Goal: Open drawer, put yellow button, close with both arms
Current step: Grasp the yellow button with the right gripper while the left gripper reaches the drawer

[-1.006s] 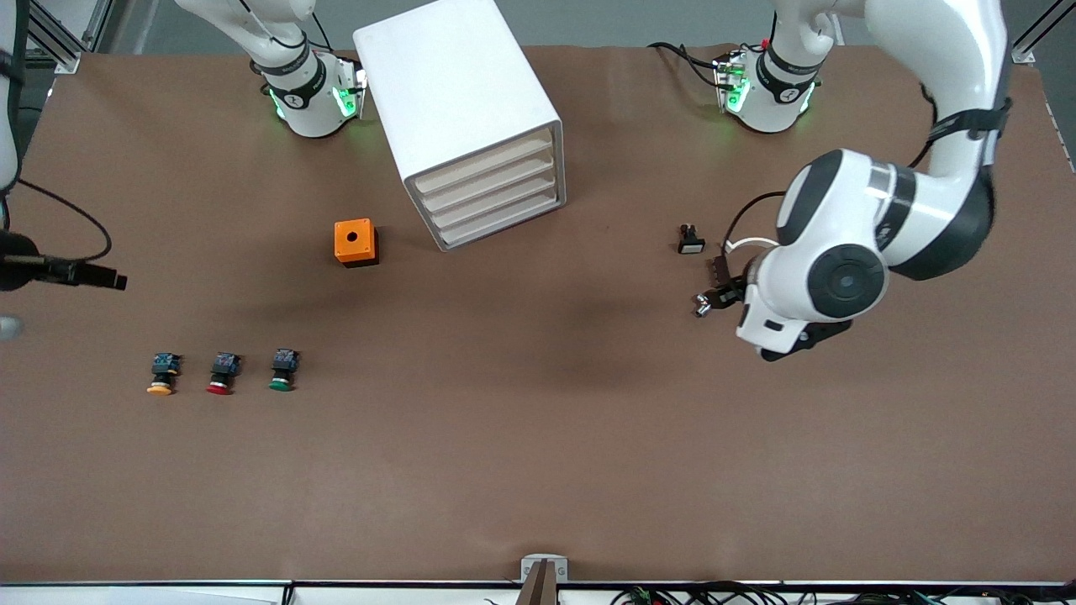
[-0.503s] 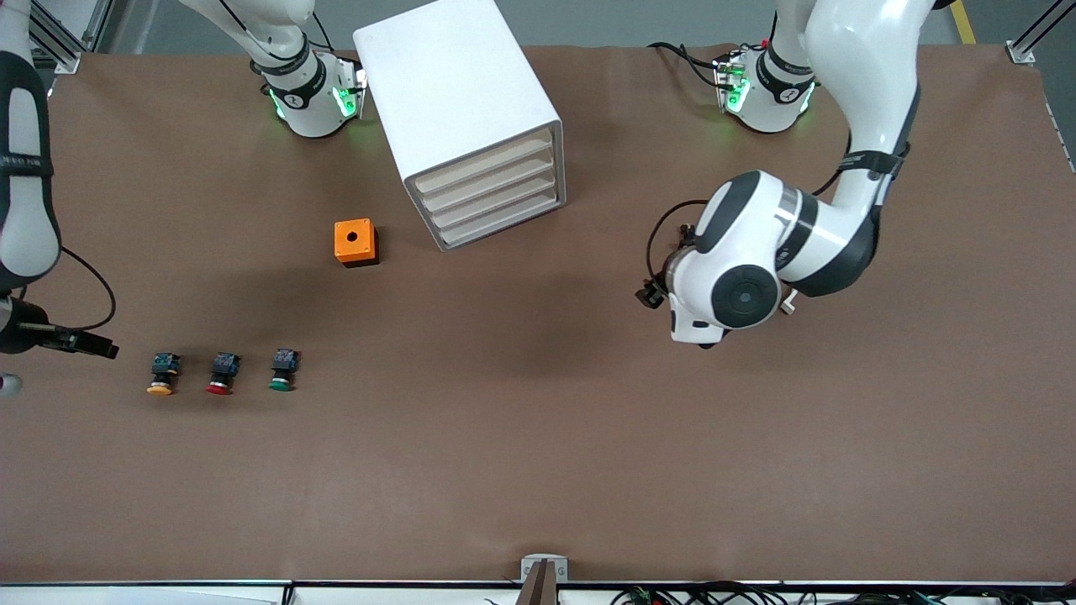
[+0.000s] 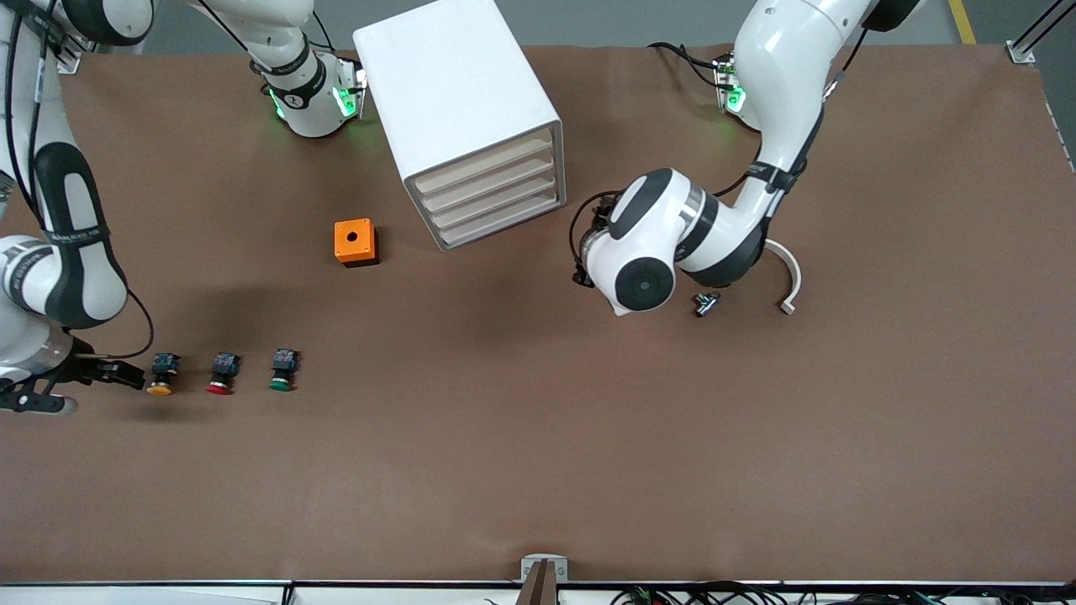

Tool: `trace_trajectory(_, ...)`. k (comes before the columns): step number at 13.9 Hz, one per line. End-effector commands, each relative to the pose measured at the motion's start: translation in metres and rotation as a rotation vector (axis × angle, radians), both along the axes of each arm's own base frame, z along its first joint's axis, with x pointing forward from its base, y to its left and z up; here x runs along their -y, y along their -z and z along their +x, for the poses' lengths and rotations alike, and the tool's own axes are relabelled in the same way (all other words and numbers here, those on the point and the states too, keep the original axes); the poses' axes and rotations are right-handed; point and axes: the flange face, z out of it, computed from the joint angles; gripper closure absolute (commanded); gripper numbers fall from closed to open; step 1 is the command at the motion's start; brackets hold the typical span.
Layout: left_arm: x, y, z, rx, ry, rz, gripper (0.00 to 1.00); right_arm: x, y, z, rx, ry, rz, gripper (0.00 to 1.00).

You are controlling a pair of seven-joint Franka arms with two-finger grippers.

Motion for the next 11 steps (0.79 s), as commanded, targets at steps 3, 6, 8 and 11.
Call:
trace_trajectory(3,0.023,0.001,-0.006,-0.231,-0.346,0.076,0.05,-0.022,0.014,-0.007,-0.032,-0.030,0.048,0.00)
trace_trajectory(6,0.044,0.002,-0.022,-0.362,-0.455,0.114,0.08,-0.030,0.021,-0.021,-0.060,-0.042,0.063,0.00)
trace_trajectory(8,0.049,0.006,-0.027,-0.413,-0.523,0.190,0.16,-0.033,0.022,-0.028,-0.068,-0.067,0.065,0.00)
trace_trajectory(11,0.067,0.005,-0.042,-0.492,-0.541,0.191,0.29,-0.030,0.024,-0.030,-0.071,-0.090,0.063,0.00)
